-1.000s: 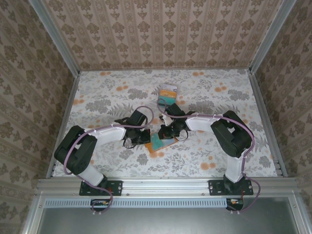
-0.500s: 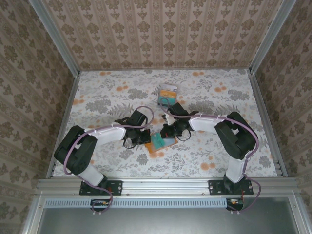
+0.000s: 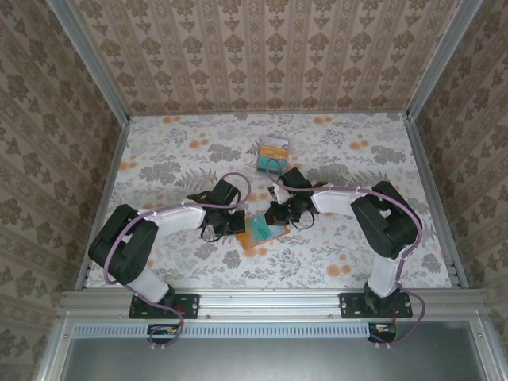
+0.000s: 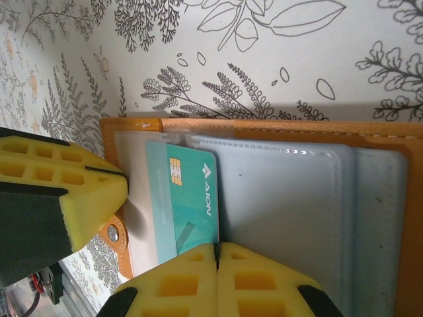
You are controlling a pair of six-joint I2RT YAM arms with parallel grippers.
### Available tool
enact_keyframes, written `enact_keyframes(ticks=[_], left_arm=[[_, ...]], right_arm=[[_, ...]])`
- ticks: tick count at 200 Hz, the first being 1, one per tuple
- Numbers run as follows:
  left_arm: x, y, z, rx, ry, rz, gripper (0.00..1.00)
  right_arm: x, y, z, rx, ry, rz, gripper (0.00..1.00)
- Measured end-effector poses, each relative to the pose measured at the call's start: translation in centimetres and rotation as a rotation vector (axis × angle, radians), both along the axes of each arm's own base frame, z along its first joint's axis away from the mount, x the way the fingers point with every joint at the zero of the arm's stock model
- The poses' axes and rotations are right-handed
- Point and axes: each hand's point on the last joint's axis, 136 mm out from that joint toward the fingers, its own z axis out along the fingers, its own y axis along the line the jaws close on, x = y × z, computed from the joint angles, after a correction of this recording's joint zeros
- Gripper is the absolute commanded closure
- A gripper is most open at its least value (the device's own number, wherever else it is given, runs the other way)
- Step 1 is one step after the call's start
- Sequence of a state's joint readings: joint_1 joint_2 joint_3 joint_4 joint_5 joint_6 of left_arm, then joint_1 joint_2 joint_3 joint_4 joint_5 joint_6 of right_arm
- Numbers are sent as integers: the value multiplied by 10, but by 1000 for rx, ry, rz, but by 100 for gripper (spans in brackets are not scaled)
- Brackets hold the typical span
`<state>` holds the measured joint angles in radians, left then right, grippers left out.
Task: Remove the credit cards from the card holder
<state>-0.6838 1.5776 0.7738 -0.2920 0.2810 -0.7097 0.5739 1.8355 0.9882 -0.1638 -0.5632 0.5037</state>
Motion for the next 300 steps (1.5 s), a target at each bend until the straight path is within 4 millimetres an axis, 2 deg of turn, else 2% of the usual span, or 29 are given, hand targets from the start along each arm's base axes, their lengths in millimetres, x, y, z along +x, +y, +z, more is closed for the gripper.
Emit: enact_keyframes(ticks=[57,108,155,183,198,210,257,300], left_arm=[[0,0,0,3,-3,-1,100],[0,0,0,4,-4,-1,100],[0,0,1,7,0,-1,96],[-1,1,3,20,5,-9,85],[-1,2,6,30,3,-18,71],[2,2,12,32,-6,-14,64],[23,2,67,-37,-128,25,22],[36,28,112,-97,-225,119,1]], right_arm=[[1,-7,2,-1,-6,-13,100],[14,-29,35,13,-70,-56,100],[10,-40,54,9,-92,-48,100],[11,-40,74,14,-122,-34,100],[13,-41,89,9,-159,-24,100],[15,-42,100,1,-191,-17,100],[33,-58,142,-109,-383,21,100],[61,-71,171,-253,-601,97,100]])
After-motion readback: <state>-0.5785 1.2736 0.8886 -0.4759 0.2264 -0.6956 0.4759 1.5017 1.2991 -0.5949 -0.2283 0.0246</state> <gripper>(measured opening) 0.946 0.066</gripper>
